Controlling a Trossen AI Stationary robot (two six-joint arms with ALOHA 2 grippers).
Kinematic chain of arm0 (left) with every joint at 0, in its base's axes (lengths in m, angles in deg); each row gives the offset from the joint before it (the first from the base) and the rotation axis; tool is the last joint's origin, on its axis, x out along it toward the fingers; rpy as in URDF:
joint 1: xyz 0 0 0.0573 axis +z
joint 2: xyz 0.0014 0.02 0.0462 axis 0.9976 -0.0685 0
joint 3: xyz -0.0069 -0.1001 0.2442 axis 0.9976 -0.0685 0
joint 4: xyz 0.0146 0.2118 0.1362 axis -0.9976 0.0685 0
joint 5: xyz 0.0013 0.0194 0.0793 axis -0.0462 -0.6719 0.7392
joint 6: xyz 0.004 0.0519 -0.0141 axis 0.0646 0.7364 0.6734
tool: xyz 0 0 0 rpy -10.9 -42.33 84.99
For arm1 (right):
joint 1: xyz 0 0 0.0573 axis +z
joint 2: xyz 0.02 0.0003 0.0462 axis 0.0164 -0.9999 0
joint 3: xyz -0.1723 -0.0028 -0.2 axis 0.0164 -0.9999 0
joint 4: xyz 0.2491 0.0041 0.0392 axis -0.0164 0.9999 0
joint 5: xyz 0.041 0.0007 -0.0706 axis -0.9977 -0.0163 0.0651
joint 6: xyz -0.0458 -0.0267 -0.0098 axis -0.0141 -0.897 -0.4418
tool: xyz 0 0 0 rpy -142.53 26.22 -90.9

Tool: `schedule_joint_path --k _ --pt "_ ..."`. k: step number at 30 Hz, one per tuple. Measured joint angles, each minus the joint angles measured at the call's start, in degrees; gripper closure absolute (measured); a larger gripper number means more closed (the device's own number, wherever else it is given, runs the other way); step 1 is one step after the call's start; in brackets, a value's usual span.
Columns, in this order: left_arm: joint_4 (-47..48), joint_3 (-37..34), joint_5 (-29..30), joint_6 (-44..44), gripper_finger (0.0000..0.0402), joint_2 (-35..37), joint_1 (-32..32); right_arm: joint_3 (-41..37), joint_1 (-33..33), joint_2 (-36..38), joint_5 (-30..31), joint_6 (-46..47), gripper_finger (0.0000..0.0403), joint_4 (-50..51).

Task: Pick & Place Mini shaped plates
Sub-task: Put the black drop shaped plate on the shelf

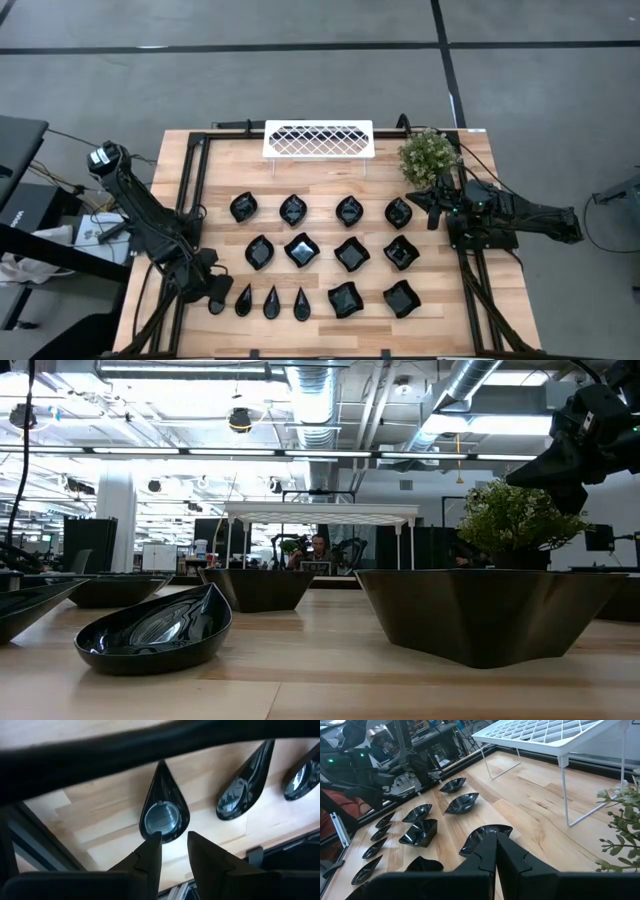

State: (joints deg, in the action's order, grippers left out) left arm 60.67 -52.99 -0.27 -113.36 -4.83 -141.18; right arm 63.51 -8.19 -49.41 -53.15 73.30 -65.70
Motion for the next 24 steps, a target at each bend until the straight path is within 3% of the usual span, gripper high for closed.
schedule_joint_path --k 14,24 --pt "-2.33 -2.84 -0.03 0.23 0.0244 0.00 0.00 0.00 0.01 -0.01 0.00 0.02 0.0403 0.01" --pt "-3.20 -4.54 -0.03 0.40 0.0257 -1.14 -0.02 0.00 0.01 0.01 0.00 0.00 0.0403 0.09"
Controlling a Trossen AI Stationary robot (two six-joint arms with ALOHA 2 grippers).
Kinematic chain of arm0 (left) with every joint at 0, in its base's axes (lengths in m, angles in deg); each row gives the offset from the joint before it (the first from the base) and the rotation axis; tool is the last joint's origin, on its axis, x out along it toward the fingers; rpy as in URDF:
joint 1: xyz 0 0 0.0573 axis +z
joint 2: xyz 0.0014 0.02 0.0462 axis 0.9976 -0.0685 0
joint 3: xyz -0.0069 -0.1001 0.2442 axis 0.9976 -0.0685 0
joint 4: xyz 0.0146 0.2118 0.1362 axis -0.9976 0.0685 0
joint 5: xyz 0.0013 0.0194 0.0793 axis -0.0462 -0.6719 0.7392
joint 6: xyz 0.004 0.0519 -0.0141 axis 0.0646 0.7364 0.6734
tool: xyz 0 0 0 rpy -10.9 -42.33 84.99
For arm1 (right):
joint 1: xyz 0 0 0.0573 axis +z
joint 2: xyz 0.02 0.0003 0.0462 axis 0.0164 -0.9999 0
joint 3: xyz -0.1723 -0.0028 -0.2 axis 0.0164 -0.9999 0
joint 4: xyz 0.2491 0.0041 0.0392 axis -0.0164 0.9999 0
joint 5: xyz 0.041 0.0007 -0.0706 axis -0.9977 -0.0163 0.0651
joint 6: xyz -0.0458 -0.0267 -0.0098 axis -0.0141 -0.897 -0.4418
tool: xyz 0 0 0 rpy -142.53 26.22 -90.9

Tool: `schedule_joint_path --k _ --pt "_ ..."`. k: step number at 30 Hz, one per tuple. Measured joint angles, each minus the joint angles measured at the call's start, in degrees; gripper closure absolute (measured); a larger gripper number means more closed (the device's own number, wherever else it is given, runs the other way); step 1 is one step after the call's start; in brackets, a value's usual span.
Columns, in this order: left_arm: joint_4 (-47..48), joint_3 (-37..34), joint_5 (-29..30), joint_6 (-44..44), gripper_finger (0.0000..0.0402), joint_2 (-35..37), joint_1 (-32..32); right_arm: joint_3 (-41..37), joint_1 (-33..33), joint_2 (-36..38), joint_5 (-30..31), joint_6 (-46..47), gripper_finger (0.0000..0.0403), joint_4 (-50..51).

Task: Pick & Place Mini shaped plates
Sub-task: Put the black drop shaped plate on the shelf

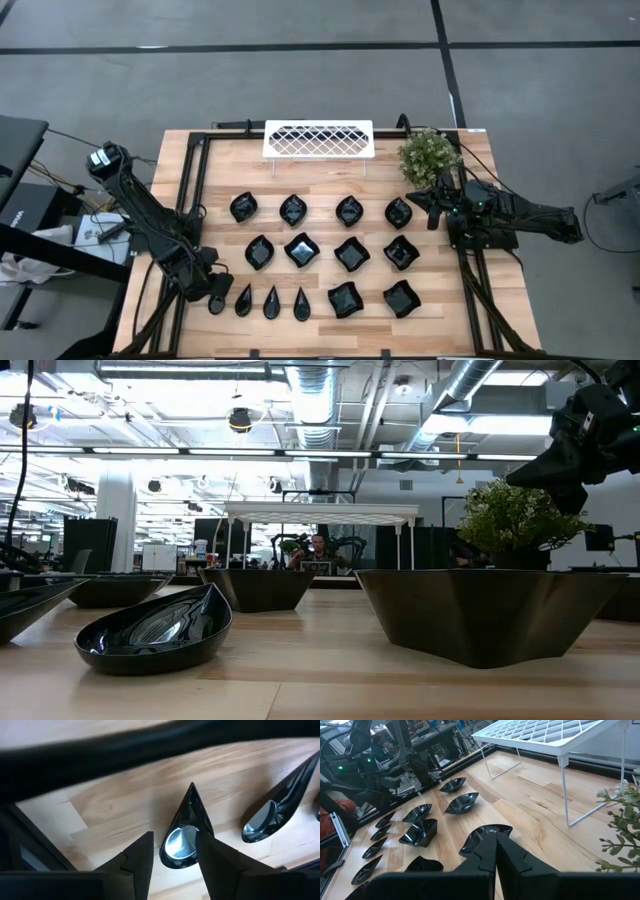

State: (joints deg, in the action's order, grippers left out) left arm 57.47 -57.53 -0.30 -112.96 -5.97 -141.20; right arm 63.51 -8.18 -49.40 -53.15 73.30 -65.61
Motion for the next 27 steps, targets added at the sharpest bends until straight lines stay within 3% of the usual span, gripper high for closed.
schedule_joint_path --k 27 --pt "-7.88 -5.70 -0.81 1.24 0.0264 -1.07 -0.26 0.00 -0.01 0.00 0.02 0.00 0.0403 0.49"
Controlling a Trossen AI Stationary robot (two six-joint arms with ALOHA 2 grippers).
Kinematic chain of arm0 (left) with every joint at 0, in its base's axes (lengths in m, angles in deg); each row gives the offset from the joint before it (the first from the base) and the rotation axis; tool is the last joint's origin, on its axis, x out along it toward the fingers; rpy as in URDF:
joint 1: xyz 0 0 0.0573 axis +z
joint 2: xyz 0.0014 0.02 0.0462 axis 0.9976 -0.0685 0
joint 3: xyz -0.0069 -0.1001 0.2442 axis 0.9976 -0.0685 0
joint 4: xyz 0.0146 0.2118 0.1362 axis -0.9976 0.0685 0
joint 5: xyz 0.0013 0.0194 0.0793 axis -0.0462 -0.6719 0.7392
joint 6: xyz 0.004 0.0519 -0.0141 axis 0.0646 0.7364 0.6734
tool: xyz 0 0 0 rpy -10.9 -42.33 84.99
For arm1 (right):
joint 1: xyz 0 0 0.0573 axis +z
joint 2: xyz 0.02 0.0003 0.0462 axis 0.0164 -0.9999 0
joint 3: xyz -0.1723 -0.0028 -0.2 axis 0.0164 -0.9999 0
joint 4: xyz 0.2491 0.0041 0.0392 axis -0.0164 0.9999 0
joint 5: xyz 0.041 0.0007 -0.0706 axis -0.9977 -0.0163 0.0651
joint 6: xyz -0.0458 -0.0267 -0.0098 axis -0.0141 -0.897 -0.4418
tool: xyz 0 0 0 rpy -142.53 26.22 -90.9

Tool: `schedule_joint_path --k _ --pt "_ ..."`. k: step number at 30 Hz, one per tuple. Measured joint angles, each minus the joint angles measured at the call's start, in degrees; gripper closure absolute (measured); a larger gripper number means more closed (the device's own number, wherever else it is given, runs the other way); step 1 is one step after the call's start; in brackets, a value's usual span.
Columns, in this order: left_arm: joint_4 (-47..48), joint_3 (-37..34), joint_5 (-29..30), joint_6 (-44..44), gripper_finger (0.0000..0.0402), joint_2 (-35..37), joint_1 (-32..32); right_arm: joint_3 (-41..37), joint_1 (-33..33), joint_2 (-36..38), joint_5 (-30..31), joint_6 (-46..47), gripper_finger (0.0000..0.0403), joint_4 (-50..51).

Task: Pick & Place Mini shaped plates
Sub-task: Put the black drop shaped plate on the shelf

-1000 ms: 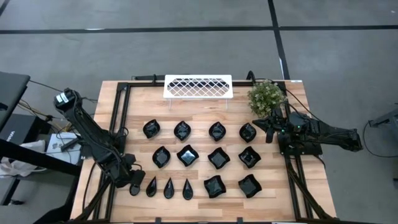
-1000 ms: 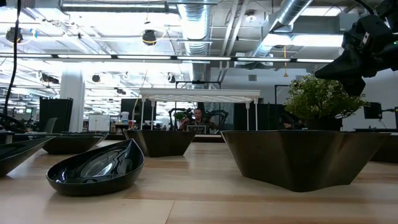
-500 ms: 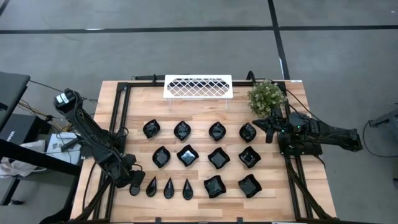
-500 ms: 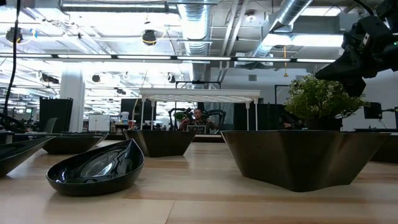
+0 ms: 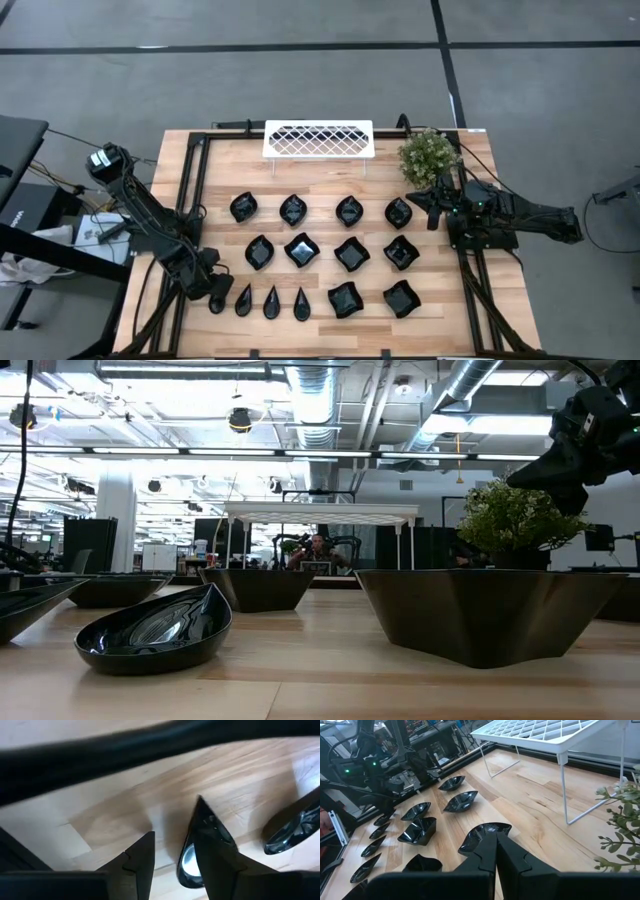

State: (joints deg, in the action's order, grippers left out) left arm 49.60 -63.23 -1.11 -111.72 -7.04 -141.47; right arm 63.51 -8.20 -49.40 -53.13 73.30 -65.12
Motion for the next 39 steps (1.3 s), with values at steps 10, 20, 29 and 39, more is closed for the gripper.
schedule_joint_path --k 10,20,29,39 --pt "-1.40 0.00 -0.17 -0.15 0.0327 0.02 0.00 0.00 -0.01 0.00 0.00 0.00 0.0403 0.00" --pt "-2.25 0.09 -0.13 -0.14 0.0391 0.15 -0.02 0.00 0.00 0.00 0.00 0.02 0.0403 0.00" --pt "-2.31 0.09 -0.07 -0.09 0.0392 0.13 -0.02 0.00 -0.01 0.00 0.00 0.02 0.0403 0.00" --pt "-2.83 0.02 0.48 -0.22 0.0393 1.67 -0.04 0.00 0.01 -0.01 0.00 0.02 0.0403 0.00"
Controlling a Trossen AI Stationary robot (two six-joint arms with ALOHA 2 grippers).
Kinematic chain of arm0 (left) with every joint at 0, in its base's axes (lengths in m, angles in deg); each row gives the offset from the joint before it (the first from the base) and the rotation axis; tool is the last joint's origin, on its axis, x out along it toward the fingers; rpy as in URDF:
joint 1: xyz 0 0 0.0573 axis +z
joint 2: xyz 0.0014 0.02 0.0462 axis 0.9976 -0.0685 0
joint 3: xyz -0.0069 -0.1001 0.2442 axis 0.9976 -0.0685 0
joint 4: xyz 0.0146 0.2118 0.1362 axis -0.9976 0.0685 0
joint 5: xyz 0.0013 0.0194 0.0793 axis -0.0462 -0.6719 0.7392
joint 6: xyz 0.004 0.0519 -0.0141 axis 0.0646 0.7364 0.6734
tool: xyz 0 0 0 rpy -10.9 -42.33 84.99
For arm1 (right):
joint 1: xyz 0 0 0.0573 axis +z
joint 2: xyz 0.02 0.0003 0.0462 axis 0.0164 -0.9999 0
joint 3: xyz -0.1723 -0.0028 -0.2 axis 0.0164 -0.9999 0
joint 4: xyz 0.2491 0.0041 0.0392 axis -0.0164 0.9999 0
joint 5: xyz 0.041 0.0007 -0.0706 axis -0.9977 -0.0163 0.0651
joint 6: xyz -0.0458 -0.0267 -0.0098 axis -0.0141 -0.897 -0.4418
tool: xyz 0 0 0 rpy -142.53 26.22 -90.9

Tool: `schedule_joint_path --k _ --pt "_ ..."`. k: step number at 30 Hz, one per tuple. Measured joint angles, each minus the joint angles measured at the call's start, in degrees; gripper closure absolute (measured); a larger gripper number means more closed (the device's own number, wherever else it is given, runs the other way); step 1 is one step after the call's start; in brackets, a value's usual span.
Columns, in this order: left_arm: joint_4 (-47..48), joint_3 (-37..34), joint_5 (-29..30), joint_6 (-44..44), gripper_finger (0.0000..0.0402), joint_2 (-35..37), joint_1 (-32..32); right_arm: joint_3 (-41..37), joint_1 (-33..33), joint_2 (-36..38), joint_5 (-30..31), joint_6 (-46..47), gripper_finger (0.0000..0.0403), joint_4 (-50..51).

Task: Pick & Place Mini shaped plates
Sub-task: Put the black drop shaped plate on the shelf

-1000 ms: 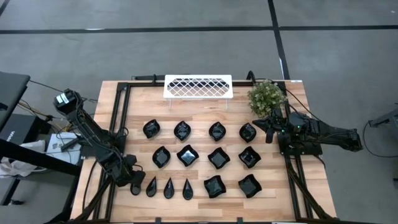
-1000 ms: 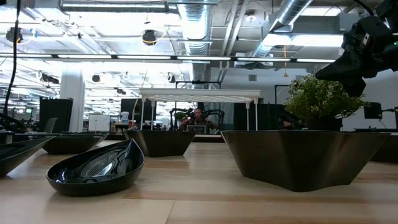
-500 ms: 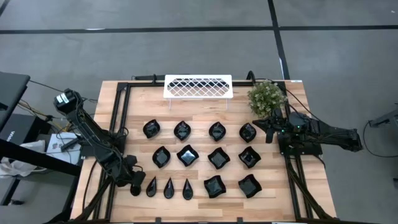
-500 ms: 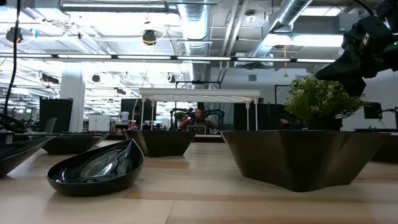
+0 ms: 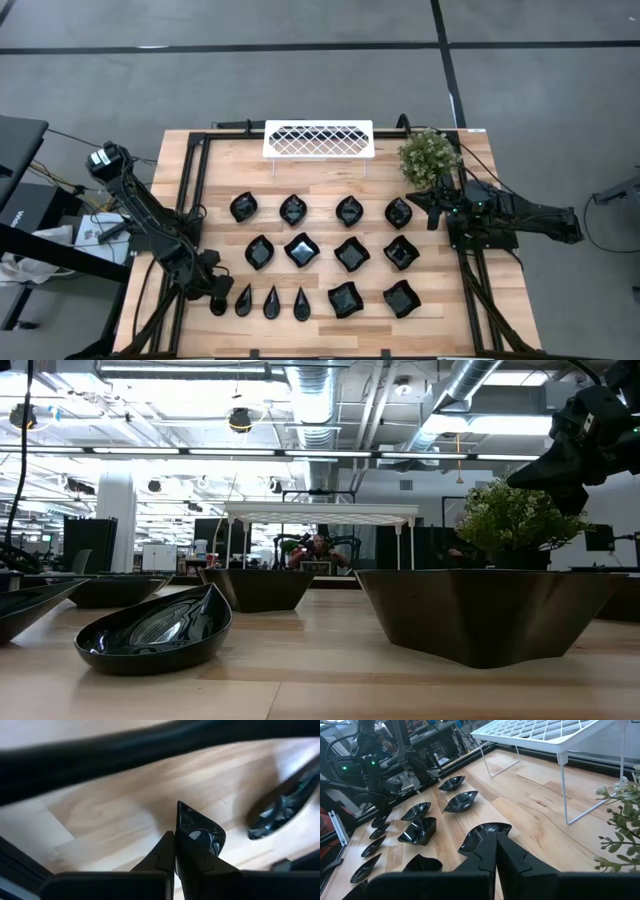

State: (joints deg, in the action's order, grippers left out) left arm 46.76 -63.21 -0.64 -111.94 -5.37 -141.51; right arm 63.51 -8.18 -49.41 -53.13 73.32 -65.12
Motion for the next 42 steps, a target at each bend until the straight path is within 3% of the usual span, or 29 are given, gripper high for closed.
schedule_joint_path --k 15,24,28,33,38,42 --pt "0.06 0.00 0.87 0.01 0.0394 4.97 0.04 0.00 0.00 0.00 0.00 0.00 0.0403 0.00" --pt "-0.83 0.00 19.38 1.04 0.0394 12.23 3.18 0.00 0.00 0.01 0.02 -0.02 0.0403 0.00" --pt "-4.61 0.00 25.03 9.61 0.0394 14.39 9.11 0.00 0.00 -0.01 0.02 -0.02 0.0403 0.00" --pt "-12.63 0.00 25.80 25.32 0.0394 15.56 19.89 0.00 -0.02 0.00 0.02 0.00 0.0403 0.00" --pt "-21.64 0.02 22.00 39.44 0.0395 15.60 30.86 0.00 0.00 0.00 0.02 -0.02 0.0403 -0.02" --pt "-22.85 1.28 17.46 47.58 0.0395 15.56 38.18 0.00 -0.01 0.00 0.02 -0.01 0.0403 0.00"
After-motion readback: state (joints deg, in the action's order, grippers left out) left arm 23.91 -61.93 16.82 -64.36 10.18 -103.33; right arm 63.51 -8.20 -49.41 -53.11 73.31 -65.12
